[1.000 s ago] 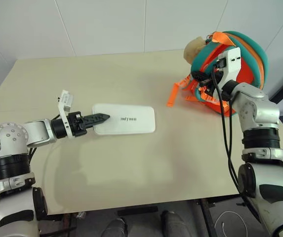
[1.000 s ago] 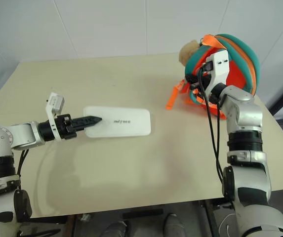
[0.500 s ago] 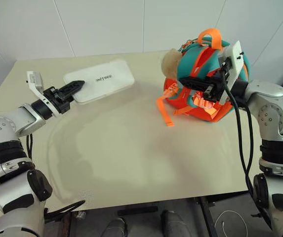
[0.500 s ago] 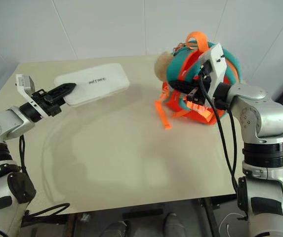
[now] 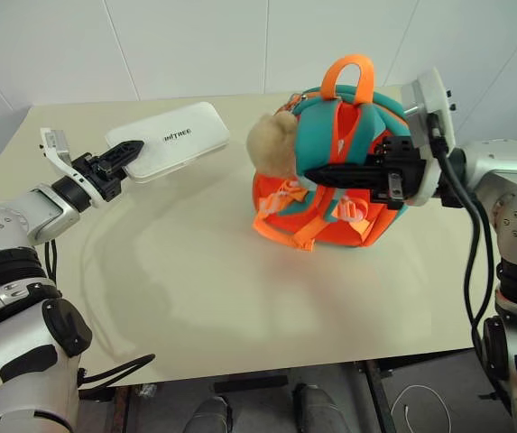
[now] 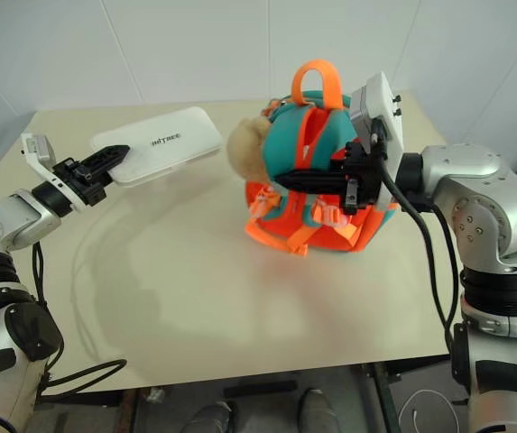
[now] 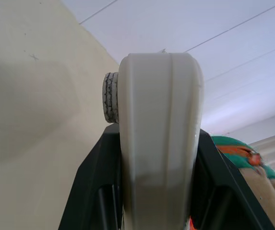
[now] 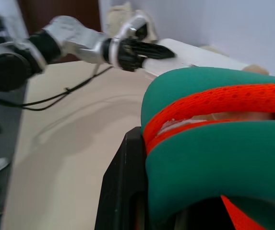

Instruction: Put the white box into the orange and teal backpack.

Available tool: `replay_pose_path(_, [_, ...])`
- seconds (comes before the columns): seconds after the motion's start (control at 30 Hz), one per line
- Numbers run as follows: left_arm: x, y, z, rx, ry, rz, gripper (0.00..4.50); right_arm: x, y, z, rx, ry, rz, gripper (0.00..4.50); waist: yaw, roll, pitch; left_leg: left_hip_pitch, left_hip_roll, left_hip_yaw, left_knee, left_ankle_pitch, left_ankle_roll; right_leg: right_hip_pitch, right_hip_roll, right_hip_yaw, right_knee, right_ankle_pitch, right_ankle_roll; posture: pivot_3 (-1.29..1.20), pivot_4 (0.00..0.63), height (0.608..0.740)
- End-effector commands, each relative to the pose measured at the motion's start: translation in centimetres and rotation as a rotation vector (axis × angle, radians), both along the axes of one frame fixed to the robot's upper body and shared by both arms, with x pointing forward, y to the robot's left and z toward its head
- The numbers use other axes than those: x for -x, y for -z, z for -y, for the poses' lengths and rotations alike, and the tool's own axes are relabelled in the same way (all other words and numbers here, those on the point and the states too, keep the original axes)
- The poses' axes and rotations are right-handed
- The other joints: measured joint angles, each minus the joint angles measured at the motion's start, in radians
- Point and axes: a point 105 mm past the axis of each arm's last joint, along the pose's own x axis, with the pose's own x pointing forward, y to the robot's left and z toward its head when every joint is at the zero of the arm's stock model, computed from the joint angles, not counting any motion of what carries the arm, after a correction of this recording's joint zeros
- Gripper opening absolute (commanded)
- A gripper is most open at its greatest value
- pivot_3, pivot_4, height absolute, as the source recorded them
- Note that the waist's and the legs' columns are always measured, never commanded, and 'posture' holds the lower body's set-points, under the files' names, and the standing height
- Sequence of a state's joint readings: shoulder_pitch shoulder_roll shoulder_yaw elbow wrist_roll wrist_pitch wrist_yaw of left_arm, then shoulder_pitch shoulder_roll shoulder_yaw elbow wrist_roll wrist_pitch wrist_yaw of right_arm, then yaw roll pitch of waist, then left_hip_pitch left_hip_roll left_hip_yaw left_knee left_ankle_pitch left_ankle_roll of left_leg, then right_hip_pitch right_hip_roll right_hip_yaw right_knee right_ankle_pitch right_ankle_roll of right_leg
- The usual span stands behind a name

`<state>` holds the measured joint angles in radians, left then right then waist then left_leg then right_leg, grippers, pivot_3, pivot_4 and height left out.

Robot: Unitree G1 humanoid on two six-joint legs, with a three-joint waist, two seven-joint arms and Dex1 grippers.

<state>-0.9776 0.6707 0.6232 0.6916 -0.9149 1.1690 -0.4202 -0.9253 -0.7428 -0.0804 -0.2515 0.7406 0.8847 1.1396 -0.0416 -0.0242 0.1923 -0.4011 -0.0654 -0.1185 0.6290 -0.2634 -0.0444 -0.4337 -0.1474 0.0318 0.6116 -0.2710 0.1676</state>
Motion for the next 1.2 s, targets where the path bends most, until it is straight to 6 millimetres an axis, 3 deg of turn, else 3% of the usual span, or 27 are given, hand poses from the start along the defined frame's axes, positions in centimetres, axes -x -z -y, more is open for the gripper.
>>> replay_pose_path(0.03, [0.5,-2.3,-0.8,0.004,-0.011,0.085,1.27,2.9,-1.0,-0.3,0.020,-0.150,0.054,0.00,0.001,0.000,0.000,0.000,0.000,0.000,0.000,0.000,0.000,0.000,0.000,0.000,0.000,0.000,0.000,0.00,0.150,0.740])
replay_pose_path(0.23, [0.5,-2.3,-1.1,-0.022,-0.015,0.089,1.27,3.8,-0.8,-0.3,0.061,-0.234,0.055,0.00,0.011,0.000,0.000,-0.002,0.000,0.000,0.002,0.000,0.000,-0.002,0.000,0.000,0.002,0.000,0.000,0.00,0.150,0.740])
replay_pose_path(0.4, [1.2,-2.4,-0.8,-0.141,0.018,0.157,1.27,2.4,2.3,0.4,0.186,-0.203,0.101,0.00,0.013,-0.002,0.000,-0.002,0.000,0.001,0.003,0.000,0.000,-0.002,0.000,0.000,0.003,0.000,0.000,0.00,0.150,0.740])
replay_pose_path(0.47, [2.1,-2.6,-0.8,-0.223,0.034,0.232,1.27,2.2,4.1,0.8,0.244,-0.197,0.098,0.00,0.013,-0.002,0.000,-0.002,0.000,0.001,0.003,0.000,0.000,-0.002,0.000,0.000,0.004,0.000,0.000,0.00,0.150,0.740])
replay_pose_path(0.57, [3.5,-2.8,-0.7,-0.287,0.070,0.302,1.27,2.2,5.2,0.8,0.244,-0.193,0.093,0.00,0.011,-0.002,0.000,-0.002,0.000,0.001,0.003,0.000,0.000,-0.003,0.000,0.001,0.004,0.000,0.000,0.00,0.150,0.740])
replay_pose_path(0.97, [8.2,-4.4,-0.7,-0.408,0.143,0.595,1.27,1.1,6.1,0.9,0.206,-0.130,0.068,0.00,0.016,-0.002,0.000,-0.002,0.000,0.001,0.008,0.000,0.000,-0.004,0.000,0.001,0.007,0.001,-0.001,0.00,0.150,0.740])
replay_pose_path(1.2, [10.7,-6.6,0.1,-0.456,0.139,0.818,1.27,0.5,6.1,1.1,0.198,-0.104,0.054,0.00,0.013,-0.002,0.000,-0.002,0.000,0.001,0.008,0.000,0.001,-0.004,0.000,0.001,0.007,0.001,-0.002,0.00,0.150,0.740])
